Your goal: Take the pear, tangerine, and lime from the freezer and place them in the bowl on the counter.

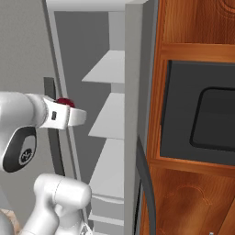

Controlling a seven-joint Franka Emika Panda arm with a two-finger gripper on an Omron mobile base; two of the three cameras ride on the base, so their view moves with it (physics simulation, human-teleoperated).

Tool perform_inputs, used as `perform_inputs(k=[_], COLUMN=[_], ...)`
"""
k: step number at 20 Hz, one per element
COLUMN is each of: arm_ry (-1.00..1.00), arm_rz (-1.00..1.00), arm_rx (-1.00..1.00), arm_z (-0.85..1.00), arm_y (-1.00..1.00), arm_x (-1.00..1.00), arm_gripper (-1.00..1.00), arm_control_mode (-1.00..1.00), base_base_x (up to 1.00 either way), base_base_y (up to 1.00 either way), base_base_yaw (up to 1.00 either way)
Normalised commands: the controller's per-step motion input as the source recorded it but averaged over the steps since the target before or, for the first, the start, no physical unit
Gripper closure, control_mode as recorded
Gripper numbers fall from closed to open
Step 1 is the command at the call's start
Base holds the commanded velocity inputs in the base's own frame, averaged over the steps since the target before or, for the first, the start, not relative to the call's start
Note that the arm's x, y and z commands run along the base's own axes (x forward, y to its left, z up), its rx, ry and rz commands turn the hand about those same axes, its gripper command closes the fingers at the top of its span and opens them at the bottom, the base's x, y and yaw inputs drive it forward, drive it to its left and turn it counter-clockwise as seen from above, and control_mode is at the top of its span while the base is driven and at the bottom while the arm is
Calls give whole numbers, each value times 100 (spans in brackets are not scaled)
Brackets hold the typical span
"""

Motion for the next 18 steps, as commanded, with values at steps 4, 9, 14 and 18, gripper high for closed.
perform_inputs(k=[4,9,14,18], arm_ry=[4,4,5,0], arm_rz=[0,3,14,8], arm_rx=[0,0,0,0], arm_z=[0,1,0,0], arm_y=[38,35,28,16], arm_x=[-85,-45,-19,-7], arm_gripper=[100,100,100,100], arm_control_mode=[-100,-100,-100,-100], base_base_x=[0,0,0,0], base_base_y=[0,0,0,0], base_base_yaw=[0,0,0,0])
